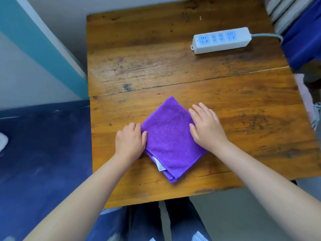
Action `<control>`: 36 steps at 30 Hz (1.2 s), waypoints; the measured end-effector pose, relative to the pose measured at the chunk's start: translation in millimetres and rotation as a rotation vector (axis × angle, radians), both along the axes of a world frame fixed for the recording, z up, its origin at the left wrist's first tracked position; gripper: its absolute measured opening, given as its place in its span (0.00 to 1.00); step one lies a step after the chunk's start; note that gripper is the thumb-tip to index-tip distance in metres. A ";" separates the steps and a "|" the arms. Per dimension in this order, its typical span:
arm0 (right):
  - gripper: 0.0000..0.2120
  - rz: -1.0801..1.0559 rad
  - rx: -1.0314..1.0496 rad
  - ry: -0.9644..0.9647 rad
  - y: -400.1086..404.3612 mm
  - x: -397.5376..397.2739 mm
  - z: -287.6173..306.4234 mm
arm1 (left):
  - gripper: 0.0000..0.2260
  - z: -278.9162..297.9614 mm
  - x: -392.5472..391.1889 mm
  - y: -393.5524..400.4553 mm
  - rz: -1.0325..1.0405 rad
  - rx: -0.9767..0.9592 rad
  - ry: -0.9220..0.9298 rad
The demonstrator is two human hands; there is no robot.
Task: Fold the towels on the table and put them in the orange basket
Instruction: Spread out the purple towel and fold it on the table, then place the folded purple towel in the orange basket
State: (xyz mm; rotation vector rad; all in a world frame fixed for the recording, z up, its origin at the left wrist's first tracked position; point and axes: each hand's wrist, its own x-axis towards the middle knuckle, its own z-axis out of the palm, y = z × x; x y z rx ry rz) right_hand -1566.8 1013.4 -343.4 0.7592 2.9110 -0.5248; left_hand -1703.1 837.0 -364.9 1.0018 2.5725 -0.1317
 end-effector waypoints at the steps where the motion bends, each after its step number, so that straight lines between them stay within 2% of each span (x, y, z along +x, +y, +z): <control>1: 0.22 0.084 0.009 0.002 0.3 -16.5 3.6 | 0.16 2.7 1.0 0.2 0.018 -0.017 0.002; 5: 0.26 0.369 0.082 -0.205 3.3 -77.9 8.5 | 0.13 9.1 3.6 5.1 0.121 -0.062 -0.048; 8: 0.22 0.442 0.168 -0.384 4.8 -103.5 11.5 | 0.13 11.2 1.3 12.3 0.237 -0.054 -0.146; 11: 0.17 0.483 0.227 -0.446 3.5 -113.5 18.4 | 0.13 14.8 -0.3 17.4 0.262 -0.075 -0.176; 15: 0.15 0.515 0.258 -0.465 -1.7 -113.3 33.1 | 0.12 26.8 6.7 11.1 0.225 -0.088 -0.100; 18: 0.15 0.514 0.220 -0.379 -12.8 -110.6 52.0 | 0.09 44.1 10.9 -8.9 0.268 -0.030 -0.088; 23: 0.13 0.515 0.119 -0.102 -67.7 -113.5 88.3 | 0.05 87.9 3.5 -82.8 0.441 0.169 -0.040; 27: 0.11 0.644 0.127 0.072 -142.6 -112.2 118.2 | 0.06 127.7 16.6 -170.1 0.541 0.228 0.115; 31: 0.10 0.805 0.106 0.196 -234.1 -93.9 145.1 | 0.08 162.2 61.3 -269.6 0.673 0.284 0.282; 36: 0.17 1.047 -0.021 0.209 -358.5 -54.3 179.0 | 0.11 201.7 137.1 -397.9 0.898 0.398 0.349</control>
